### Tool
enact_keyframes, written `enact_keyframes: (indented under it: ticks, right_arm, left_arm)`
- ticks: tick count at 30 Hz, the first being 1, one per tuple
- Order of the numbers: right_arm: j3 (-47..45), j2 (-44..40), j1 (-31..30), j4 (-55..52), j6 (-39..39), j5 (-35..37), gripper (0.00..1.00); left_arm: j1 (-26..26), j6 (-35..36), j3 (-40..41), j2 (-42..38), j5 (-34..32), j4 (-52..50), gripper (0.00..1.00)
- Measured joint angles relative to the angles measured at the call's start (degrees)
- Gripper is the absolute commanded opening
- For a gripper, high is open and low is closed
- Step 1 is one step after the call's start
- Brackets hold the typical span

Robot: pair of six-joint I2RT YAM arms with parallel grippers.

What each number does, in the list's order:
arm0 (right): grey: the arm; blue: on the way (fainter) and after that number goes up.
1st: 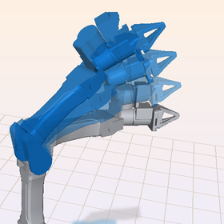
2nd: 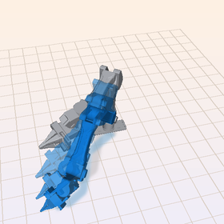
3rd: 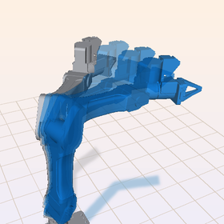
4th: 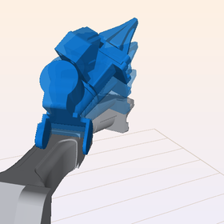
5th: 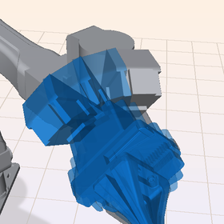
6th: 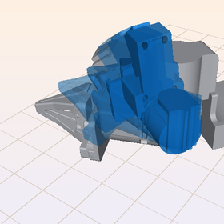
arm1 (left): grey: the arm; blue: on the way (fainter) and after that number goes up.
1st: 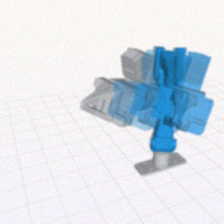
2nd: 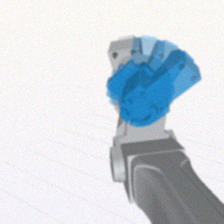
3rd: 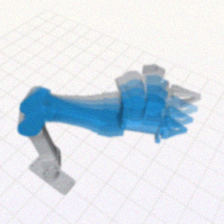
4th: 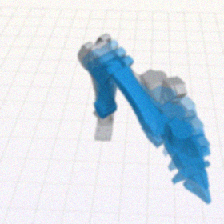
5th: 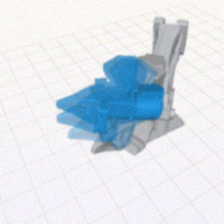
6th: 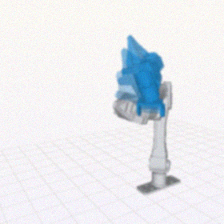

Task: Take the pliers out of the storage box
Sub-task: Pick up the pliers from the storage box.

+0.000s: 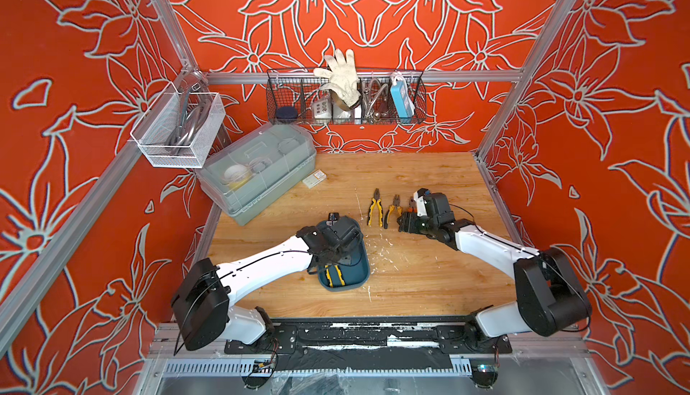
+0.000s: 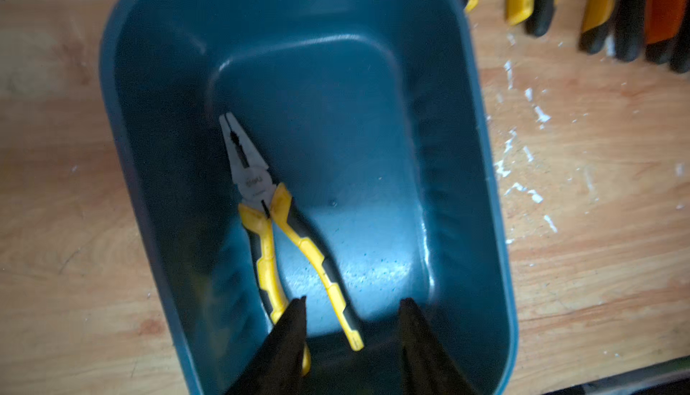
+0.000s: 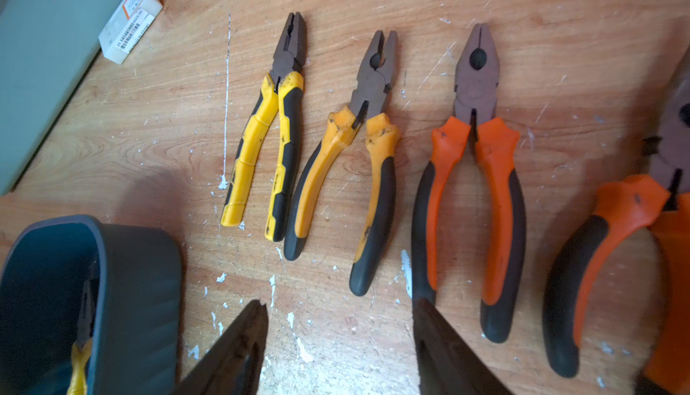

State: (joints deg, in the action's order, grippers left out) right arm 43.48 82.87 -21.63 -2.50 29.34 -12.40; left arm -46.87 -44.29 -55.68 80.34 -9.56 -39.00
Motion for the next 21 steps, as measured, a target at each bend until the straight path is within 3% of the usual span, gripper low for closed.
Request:
enact_keyframes:
  ticks: [13,21]
  right_arm:
    - [0.00,0.00,0.00,0.00,0.00,-0.37,0.65]
    - [0.00,0.00,0.00,0.00,0.00,-0.74,0.64]
  left_arm:
    - [3.85,-2.47,3.74,10.58,11.19,4.76,0.41]
    - [3.85,-3.17,3.69,12.55,11.41,7.06,0.28]
